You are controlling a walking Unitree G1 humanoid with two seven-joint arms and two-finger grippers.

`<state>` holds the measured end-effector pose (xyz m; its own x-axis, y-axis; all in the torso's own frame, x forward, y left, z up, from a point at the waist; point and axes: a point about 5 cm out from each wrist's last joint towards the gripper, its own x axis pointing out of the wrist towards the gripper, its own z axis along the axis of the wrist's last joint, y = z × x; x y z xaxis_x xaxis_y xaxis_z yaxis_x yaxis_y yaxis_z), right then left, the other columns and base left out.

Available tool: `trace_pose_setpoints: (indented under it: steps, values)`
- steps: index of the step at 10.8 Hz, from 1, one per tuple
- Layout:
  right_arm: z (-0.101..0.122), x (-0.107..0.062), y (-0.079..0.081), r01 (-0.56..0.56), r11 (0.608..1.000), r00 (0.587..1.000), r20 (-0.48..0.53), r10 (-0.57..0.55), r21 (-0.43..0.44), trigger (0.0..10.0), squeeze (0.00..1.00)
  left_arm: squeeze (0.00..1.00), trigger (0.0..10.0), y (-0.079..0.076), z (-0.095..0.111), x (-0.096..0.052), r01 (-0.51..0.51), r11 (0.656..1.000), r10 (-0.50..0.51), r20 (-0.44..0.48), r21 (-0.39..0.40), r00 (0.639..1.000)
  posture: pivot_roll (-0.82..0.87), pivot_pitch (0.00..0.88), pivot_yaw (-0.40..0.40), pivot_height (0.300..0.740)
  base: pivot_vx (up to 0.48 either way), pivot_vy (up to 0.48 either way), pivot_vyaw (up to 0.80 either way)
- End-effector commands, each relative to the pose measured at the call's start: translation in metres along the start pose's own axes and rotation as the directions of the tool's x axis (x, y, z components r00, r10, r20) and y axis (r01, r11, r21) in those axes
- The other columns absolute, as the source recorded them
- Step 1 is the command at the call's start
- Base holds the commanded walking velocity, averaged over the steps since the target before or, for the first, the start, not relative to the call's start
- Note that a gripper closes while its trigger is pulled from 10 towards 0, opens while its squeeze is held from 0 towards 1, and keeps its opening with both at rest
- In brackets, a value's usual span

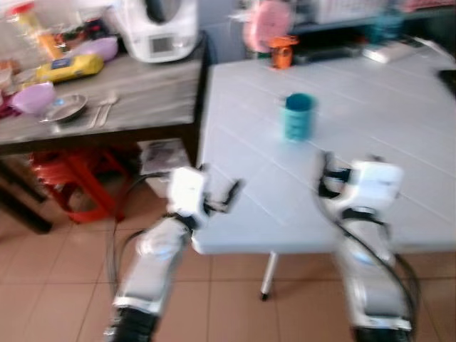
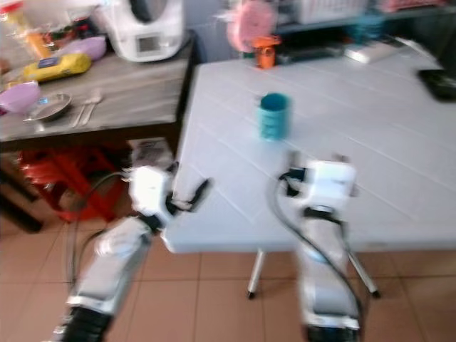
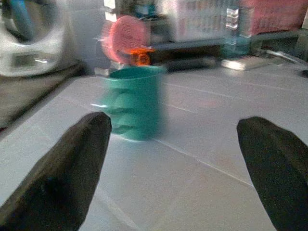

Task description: Setting the table

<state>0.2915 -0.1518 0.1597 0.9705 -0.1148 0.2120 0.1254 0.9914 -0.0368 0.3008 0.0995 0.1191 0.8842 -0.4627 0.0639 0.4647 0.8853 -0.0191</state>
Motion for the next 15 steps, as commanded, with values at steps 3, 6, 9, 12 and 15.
trace_pose_setpoints:
  steps: [3, 6, 9, 12, 15]
  values:
    - [0.003, -0.001, -0.005, 0.004, 1.0, 1.0, 0.02, -0.003, -0.03, 10.0, 0.0, 0.0, 10.0, -0.006, 0.0, 0.003, 0.023, 1.0, -0.023, -0.003, -0.007, 1.0, -0.11, 0.079, 0.169, 0.74, 0.296, 0.0, 0.5]
    - [0.001, -0.002, -0.005, 0.004, 1.0, 1.0, 0.006, -0.004, -0.024, 10.0, 0.0, 0.0, 10.0, -0.005, -0.001, 0.002, 0.022, 1.0, -0.022, -0.011, -0.002, 1.0, -0.11, 0.084, 0.165, 0.74, 0.251, 0.0, 0.0]
    - [0.001, -0.002, -0.005, 0.009, 1.0, 1.0, 0.006, -0.009, -0.029, 10.0, 0.0, 0.0, 10.0, -0.006, -0.004, 0.0, 0.026, 1.0, -0.026, -0.023, 0.005, 0.999, -0.12, 0.084, 0.159, 0.74, 0.0, 0.0, 0.0]
    - [-0.001, -0.001, -0.013, 0.066, 0.997, 0.998, -0.001, -0.066, -0.051, 10.0, 0.0, 0.0, 10.0, -0.008, -0.008, -0.004, 0.04, 0.999, -0.04, -0.038, 0.0, 0.998, -0.11, 0.088, 0.155, 0.74, 0.0, 0.0, 0.0]
    - [-0.003, 0.008, -0.015, 0.11, 0.993, 0.994, -0.02, -0.111, -0.044, 10.0, 0.0, 0.0, 10.0, -0.016, -0.017, -0.029, 0.257, 0.966, -0.257, -0.086, -0.017, 0.963, -0.11, 0.132, 0.148, 0.74, 0.0, 0.0, 0.0]
